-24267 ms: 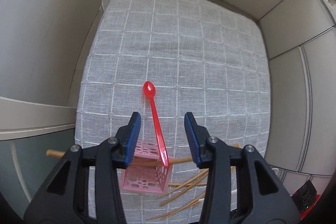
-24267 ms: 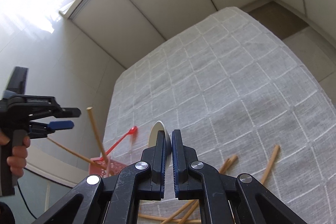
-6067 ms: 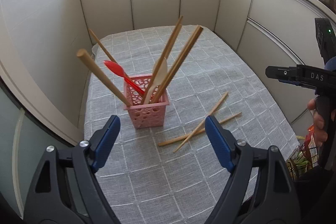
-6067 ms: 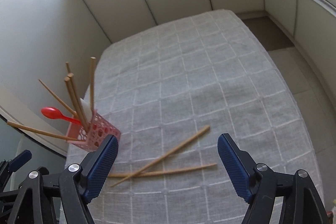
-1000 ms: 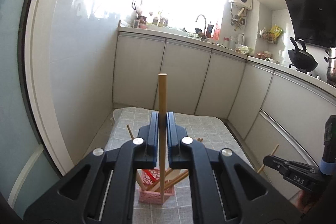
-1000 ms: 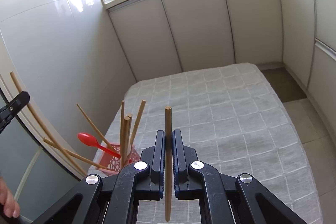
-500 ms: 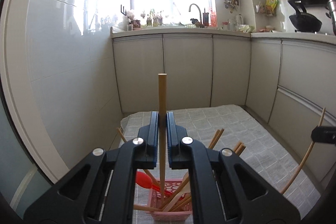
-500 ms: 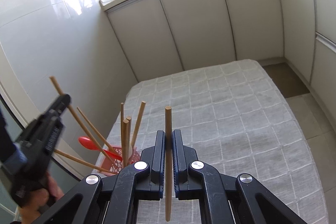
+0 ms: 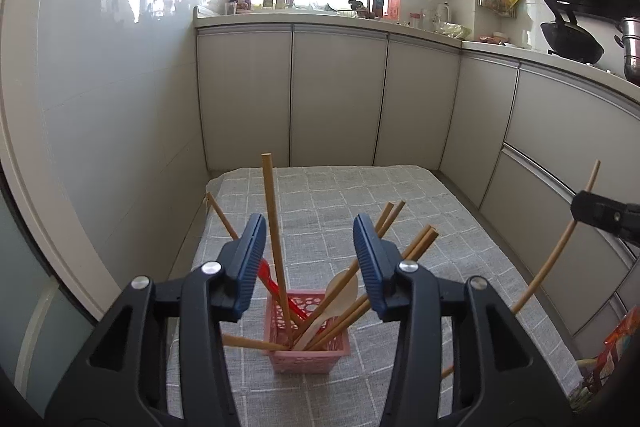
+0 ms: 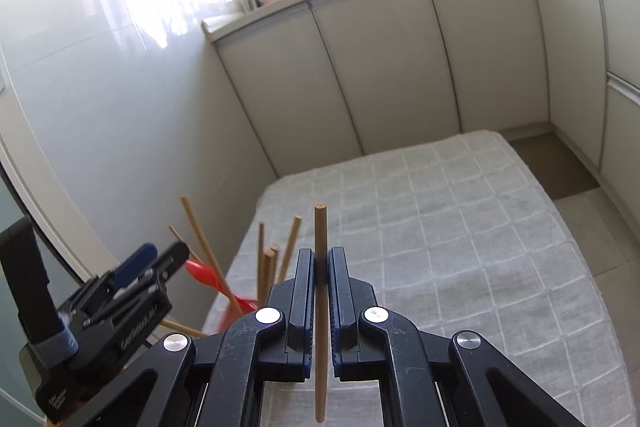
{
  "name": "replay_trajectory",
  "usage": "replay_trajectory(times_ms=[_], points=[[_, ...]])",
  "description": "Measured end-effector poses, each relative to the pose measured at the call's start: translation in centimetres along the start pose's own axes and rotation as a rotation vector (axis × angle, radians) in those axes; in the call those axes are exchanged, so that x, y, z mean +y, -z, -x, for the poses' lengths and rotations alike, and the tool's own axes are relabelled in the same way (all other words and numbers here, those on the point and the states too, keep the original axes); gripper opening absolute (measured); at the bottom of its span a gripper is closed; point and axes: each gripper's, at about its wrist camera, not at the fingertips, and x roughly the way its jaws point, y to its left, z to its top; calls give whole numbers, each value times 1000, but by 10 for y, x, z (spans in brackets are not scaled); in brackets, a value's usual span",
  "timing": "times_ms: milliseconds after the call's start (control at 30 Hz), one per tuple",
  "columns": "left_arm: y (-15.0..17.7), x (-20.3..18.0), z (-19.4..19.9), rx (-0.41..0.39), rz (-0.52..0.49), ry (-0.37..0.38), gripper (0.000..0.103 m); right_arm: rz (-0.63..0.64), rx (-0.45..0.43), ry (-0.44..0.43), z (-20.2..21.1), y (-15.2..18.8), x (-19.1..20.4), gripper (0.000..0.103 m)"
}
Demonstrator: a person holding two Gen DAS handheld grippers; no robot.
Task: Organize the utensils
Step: 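Drop both chopsticks into the pink basket and open both grippers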
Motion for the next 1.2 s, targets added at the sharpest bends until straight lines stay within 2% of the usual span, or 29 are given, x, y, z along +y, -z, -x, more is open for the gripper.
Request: replay_trajectory(times_ms=[267, 533, 700, 933, 1033, 1067, 1100, 1200], points=[[1, 18, 26, 77, 69, -8, 53, 15, -134, -64, 11, -13, 30, 5], [11, 32, 28, 134, 59, -35, 53, 72, -222, -83, -22, -17, 69, 5], [15, 35, 25, 161, 67, -37, 53, 77, -199, -91, -57, -9, 78, 5], [20, 31, 22, 185, 57, -45, 56, 33, -103, -104, -105, 7, 71, 7], [20, 31, 21, 195, 53, -47, 60, 19, -52, -110, -113, 11, 66, 21], [20, 30, 21, 197, 52, -47, 63, 13, -46, -113, -111, 11, 65, 35], [21, 30, 23, 197, 51, -50, 64, 6, -51, -120, -106, 10, 64, 43], [19, 28, 27, 193, 52, -58, 71, -5, -74, -128, -88, 2, 60, 51]])
